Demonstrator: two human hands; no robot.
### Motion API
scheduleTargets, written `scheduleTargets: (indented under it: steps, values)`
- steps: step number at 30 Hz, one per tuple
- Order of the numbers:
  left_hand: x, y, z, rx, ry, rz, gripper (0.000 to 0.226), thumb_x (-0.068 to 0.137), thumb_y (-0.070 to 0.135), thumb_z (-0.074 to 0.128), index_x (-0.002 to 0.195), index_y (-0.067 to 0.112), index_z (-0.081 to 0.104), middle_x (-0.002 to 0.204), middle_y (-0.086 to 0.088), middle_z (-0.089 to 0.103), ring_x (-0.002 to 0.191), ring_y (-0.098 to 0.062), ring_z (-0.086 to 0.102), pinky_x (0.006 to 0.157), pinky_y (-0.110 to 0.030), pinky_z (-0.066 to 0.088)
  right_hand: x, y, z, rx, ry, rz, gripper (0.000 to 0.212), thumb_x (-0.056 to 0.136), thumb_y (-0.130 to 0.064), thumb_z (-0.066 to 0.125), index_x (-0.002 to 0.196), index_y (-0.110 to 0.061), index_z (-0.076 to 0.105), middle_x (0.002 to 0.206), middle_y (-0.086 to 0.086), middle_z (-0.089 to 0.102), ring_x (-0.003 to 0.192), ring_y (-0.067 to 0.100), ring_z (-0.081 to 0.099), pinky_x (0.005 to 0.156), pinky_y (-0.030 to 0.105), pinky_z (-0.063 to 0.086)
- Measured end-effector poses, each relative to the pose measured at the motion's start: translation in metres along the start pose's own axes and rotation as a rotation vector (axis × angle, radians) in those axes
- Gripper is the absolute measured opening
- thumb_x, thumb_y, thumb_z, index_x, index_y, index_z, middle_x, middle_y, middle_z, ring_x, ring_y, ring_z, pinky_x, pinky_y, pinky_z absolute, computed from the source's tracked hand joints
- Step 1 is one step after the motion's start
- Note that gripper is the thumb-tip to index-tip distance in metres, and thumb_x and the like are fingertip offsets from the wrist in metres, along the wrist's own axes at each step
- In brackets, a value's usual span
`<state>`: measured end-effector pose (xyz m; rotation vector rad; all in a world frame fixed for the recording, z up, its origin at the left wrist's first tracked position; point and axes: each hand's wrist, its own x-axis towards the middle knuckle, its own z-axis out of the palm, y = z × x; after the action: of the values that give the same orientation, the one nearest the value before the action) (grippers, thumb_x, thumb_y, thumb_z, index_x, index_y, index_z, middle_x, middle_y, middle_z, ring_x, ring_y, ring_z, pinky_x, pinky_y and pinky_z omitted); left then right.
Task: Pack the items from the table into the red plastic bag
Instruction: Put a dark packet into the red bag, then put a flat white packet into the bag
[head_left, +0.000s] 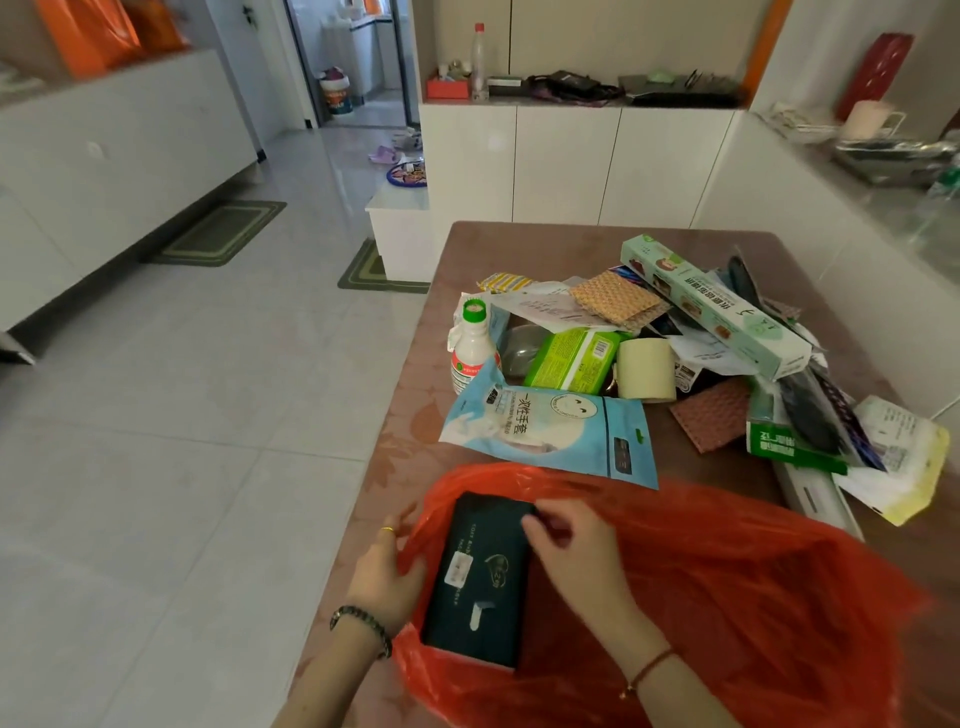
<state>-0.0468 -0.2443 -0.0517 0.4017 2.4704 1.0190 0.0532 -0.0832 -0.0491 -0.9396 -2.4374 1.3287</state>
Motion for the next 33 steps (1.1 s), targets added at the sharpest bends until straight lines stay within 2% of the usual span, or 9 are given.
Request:
scheduleTargets:
  steps: [3, 8, 13, 19, 22, 24, 27, 31, 33]
  values:
    - [0.004, 0.007, -0.003, 0.009, 0.088, 0.049, 0.066, 0.083, 0.028, 0.059, 0.140, 0.025, 0.027, 0.135, -0.002, 0.047, 0.116, -0.021, 0.051, 0.099, -0.035, 0.044, 0.030, -0.005, -0.029, -0.049, 0.290, -0.222, 0.031, 0.083, -0.007, 0.062, 0.113, -0.012, 0.060, 0.119, 0.005, 0.056, 0.115, 0.018, 0.052, 0.102, 0.029, 0.041]
    - [0.004, 0.042, 0.011, -0.015, 0.116, 0.267, 0.063, 0.083, 0.025, 0.060, 0.139, 0.024, 0.029, 0.128, 0.006, 0.040, 0.129, -0.015, 0.035, 0.105, -0.021, 0.026, 0.105, 0.006, -0.026, -0.566, -0.115, -0.108, 0.083, 0.078, -0.043, 0.062, 0.145, -0.023, 0.018, 0.155, 0.010, 0.015, 0.143, 0.029, 0.010, 0.114, 0.050, 0.011]
    - [0.012, 0.063, 0.025, -0.134, 0.051, 0.293, 0.060, 0.085, 0.022, 0.059, 0.138, 0.022, 0.031, 0.135, 0.004, 0.042, 0.124, -0.003, 0.037, 0.102, -0.014, 0.027, 0.125, 0.011, -0.024, -0.896, -0.283, -0.153, 0.067, 0.084, -0.029, 0.056, 0.142, -0.027, 0.024, 0.147, 0.009, 0.032, 0.134, 0.031, 0.028, 0.107, 0.056, 0.023]
    - [0.018, 0.084, 0.034, -0.459, -0.034, 0.220, 0.047, 0.086, 0.015, 0.057, 0.126, 0.026, 0.036, 0.130, 0.002, 0.046, 0.126, -0.012, 0.042, 0.105, -0.027, 0.037, 0.114, -0.013, -0.081, -0.504, 0.161, -0.152, 0.044, 0.086, -0.002, 0.047, 0.127, -0.019, 0.053, 0.102, 0.016, 0.068, 0.086, 0.034, 0.063, 0.066, 0.037, 0.049]
    - [0.017, 0.099, 0.038, -0.628, -0.066, 0.211, 0.042, 0.087, 0.010, 0.054, 0.123, 0.025, 0.037, 0.124, 0.002, 0.049, 0.109, -0.001, 0.052, 0.084, -0.009, 0.047, 0.092, -0.029, -0.121, -0.127, 0.324, -0.138, 0.031, 0.091, -0.009, 0.050, 0.121, -0.011, 0.056, 0.088, 0.009, 0.063, 0.077, 0.031, 0.062, 0.063, 0.038, 0.051]
    - [0.012, 0.106, 0.042, -0.678, -0.110, 0.238, 0.040, 0.088, 0.010, 0.053, 0.121, 0.027, 0.039, 0.119, 0.006, 0.051, 0.102, 0.004, 0.052, 0.080, -0.004, 0.047, 0.064, -0.034, -0.144, 0.204, 0.312, -0.101, 0.017, 0.092, -0.015, 0.051, 0.105, -0.018, 0.062, 0.084, -0.002, 0.064, 0.080, 0.022, 0.066, 0.068, 0.040, 0.055]
    - [0.007, 0.108, 0.053, -0.710, -0.230, 0.262, 0.032, 0.087, 0.027, 0.055, 0.114, 0.039, 0.044, 0.117, 0.010, 0.056, 0.112, -0.007, 0.053, 0.097, -0.026, 0.045, 0.014, -0.024, -0.157, 0.477, 0.190, 0.019, 0.016, 0.089, -0.014, 0.054, 0.084, -0.028, 0.061, 0.079, -0.007, 0.069, 0.069, 0.007, 0.069, 0.065, 0.031, 0.055]
    - [-0.007, 0.099, 0.068, -0.516, -0.333, 0.279, 0.022, 0.093, 0.023, 0.046, 0.108, 0.039, 0.043, 0.105, 0.014, 0.059, 0.089, 0.003, 0.061, 0.083, -0.018, 0.050, -0.032, 0.030, -0.132, 0.483, 0.108, 0.324, 0.013, 0.086, -0.010, 0.058, 0.094, -0.020, 0.063, 0.084, 0.005, 0.074, 0.072, 0.018, 0.072, 0.063, 0.034, 0.058]
    - [-0.011, 0.084, 0.071, -0.236, -0.218, 0.465, 0.029, 0.088, 0.023, 0.048, 0.109, 0.042, 0.043, 0.114, 0.015, 0.057, 0.100, 0.010, 0.056, 0.094, -0.016, 0.045, -0.050, 0.059, -0.124, 0.556, 0.059, 0.458, 0.018, 0.085, -0.005, 0.059, 0.101, -0.010, 0.064, 0.082, 0.008, 0.075, 0.072, 0.020, 0.072, 0.057, 0.029, 0.058]
